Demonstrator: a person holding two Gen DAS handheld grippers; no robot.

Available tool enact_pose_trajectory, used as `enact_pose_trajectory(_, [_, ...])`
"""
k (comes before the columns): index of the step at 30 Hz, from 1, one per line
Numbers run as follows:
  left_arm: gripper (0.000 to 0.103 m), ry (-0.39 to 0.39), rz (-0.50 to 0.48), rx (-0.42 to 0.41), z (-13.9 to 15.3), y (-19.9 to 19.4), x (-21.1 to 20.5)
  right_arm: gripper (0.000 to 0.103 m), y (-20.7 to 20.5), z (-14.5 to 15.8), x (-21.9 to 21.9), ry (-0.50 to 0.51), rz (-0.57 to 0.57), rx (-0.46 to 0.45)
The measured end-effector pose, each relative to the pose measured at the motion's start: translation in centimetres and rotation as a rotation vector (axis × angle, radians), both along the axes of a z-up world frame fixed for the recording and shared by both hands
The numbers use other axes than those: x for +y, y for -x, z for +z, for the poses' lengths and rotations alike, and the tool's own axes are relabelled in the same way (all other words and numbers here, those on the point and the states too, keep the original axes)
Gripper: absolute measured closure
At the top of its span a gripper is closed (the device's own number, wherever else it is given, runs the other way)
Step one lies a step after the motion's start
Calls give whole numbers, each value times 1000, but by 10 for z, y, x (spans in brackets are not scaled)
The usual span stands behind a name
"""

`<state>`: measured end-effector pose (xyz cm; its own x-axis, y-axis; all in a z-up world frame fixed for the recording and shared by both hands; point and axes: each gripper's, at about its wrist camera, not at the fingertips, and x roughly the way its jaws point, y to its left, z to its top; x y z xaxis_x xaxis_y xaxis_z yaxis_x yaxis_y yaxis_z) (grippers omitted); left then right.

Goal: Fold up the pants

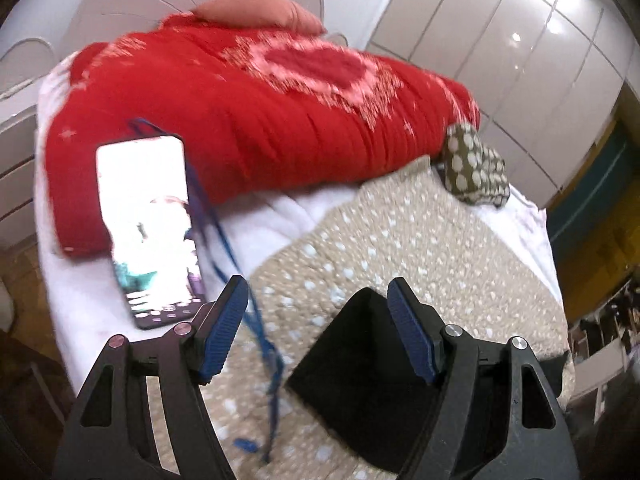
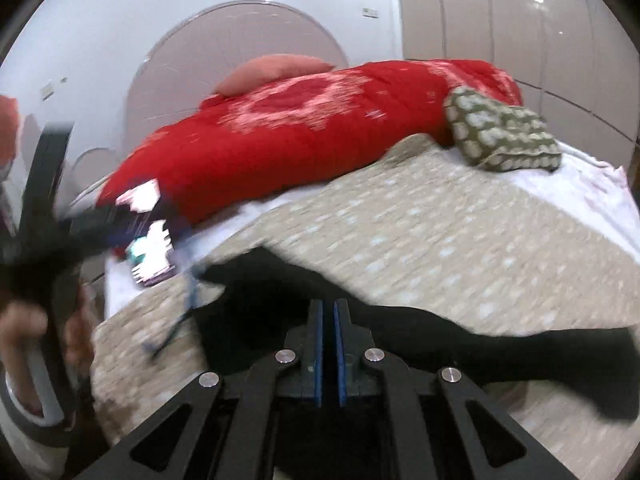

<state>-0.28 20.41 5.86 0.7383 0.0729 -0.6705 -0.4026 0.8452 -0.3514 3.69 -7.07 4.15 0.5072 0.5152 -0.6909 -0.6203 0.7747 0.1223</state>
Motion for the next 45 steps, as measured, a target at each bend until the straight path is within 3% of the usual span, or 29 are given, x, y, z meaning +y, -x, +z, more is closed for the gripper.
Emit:
enact_pose_trajectory(3, [30, -36, -4, 0, 3, 12, -5, 98, 29, -42, 35, 22, 38, 100])
enact_pose_trajectory(5, [30, -16, -35, 21, -5, 13, -12, 97, 33, -71, 49, 54, 9, 128])
enact_pose_trajectory(8, [30, 8, -88, 45, -17, 17, -27, 94, 30, -81, 32, 23, -5, 198])
enact_pose_trajectory(12, [30, 46, -143, 86, -34, 16, -48, 66, 41, -51, -50, -97, -94, 212])
enact_pose_trajectory(13, [30, 61, -151, 91, -38, 17, -52, 64, 45, -43, -78, -116, -139, 199])
enact_pose_trajectory(16, [30, 108, -164, 108, -51, 19, -62, 61, 58, -35, -159, -129, -306, 173])
enact_pose_trajectory(19, [30, 140, -184, 137, -64, 20, -71, 61, 76, -46, -232, -130, -487, 190])
enact_pose_trajectory(22, [30, 184, -196, 142, -73, 20, -78, 61, 82, -61, -284, -154, -621, 240])
enact_pose_trajectory(26, [30, 221, -227, 144, -77, 20, -89, 61, 81, -70, -332, -277, -717, 249])
enact_pose_trajectory(28, [30, 240, -240, 139, -79, 21, -93, 61, 75, -74, -340, -334, -720, 258])
enact_pose_trajectory(31, [30, 331, -246, 139, -88, 15, -91, 61, 64, -79, -340, -337, -722, 268])
enact_pose_trajectory(38, [30, 463, -212, 129, -91, 7, -83, 59, 51, -83, -330, -387, -715, 277])
enact_pose_trajectory(42, [30, 490, -233, 102, -84, 4, -81, 59, 48, -85, -330, -399, -709, 283])
enact_pose_trajectory(45, [30, 508, -234, 137, -92, -4, -82, 59, 48, -87, -334, -425, -713, 285])
